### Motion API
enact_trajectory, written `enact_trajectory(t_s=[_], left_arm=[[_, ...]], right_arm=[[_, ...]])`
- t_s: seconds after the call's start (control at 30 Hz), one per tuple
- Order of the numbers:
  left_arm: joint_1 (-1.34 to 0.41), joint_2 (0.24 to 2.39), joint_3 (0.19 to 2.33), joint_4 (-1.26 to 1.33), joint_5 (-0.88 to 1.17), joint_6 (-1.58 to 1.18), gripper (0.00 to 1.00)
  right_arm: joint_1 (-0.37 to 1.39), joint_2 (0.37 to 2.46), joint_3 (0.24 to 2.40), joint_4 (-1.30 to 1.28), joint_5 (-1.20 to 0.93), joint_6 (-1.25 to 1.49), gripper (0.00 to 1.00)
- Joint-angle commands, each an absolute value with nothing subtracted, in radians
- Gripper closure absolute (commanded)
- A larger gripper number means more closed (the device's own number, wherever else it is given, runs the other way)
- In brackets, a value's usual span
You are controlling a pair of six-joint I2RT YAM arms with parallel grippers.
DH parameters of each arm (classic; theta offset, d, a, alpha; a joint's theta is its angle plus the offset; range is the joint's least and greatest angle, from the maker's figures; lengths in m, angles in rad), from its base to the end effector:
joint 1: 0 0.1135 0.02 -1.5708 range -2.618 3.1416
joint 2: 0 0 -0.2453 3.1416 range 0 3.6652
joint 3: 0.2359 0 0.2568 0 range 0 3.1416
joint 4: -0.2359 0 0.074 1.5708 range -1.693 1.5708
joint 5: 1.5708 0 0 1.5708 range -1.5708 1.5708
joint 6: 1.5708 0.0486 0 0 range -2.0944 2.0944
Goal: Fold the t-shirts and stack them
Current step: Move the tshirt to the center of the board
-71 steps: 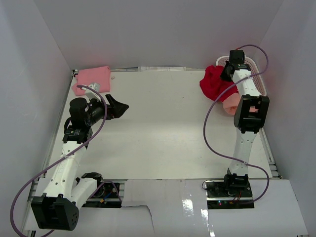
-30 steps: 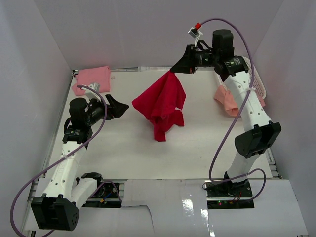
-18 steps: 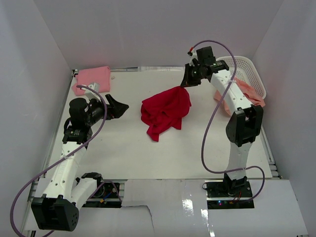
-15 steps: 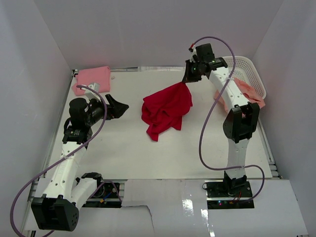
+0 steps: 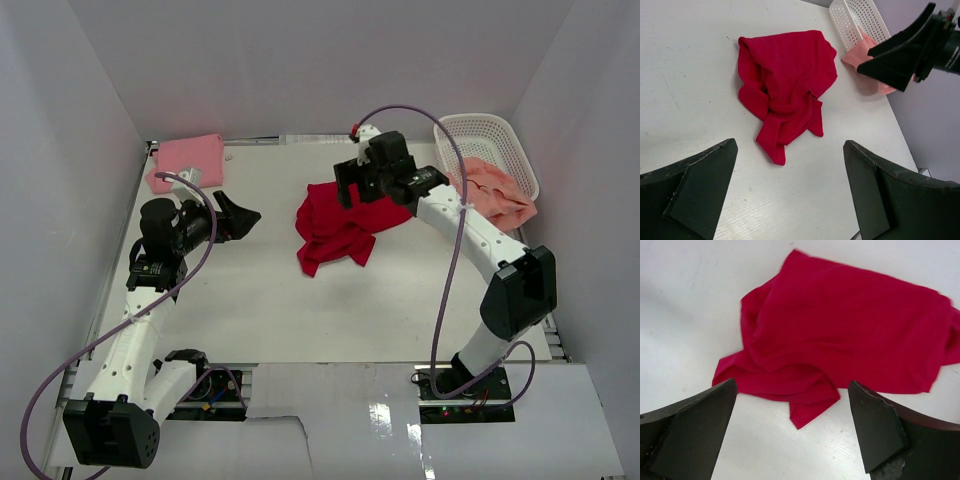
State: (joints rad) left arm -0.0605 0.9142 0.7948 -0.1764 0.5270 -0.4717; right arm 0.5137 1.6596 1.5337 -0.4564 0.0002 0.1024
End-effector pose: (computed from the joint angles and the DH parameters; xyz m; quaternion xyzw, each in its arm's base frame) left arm 0.2344 -0.0387 0.3038 -0.0066 0.7912 -0.3531 0.4994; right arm 0.3479 0.1963 0.3186 -0.1797 0.8618 0.1437 0.4521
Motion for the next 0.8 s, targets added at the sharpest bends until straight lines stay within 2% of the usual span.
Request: enact_trajectory(t_s=[0.0, 0.03, 0.1, 0.17, 0.27, 0.43, 0.53, 0.77], left_arm=[[-0.055, 0.908, 0.804, -0.173, 0.525, -0.469, 0.02], [-0.055, 0.908, 0.805, -0.178, 0.517, -0.469, 0.02], [-0.055, 0.902, 0.808, -0.192, 0.489, -0.469, 0.02], [-0.055, 0.896, 0.808, -0.199, 0.477, -0.469, 0.02], [-0.055, 0.893, 0.816, -0.222, 0.431, -0.469, 0.02], [-0.052, 0.926, 0.865, -0.357, 0.168, -0.497, 0.02], [-0.046, 0.928, 0.880, -0.391, 0.082, -0.526, 0.02], [-0.026, 0.923, 0.881, -0.419, 0.015, -0.571, 0.02]], right_arm=[[0.613, 1.644, 1.486, -0.454, 0.052, 0.005, 0.02], [0.627, 1.663, 1.486, -0.468, 0.048, 0.006, 0.00], [0.660, 1.690, 1.499, -0.508, 0.045, -0.032, 0.14], [0.689, 1.742, 1.515, -0.540, 0.060, -0.044, 0.19], [0.741, 1.790, 1.519, -0.546, 0.145, -0.080, 0.20], [0.796, 1.856, 1.526, -0.542, 0.242, -0.123, 0.20], [0.821, 1.891, 1.529, -0.525, 0.308, -0.139, 0.20], [0.862, 1.962, 1.574, -0.474, 0.385, -0.164, 0.21]])
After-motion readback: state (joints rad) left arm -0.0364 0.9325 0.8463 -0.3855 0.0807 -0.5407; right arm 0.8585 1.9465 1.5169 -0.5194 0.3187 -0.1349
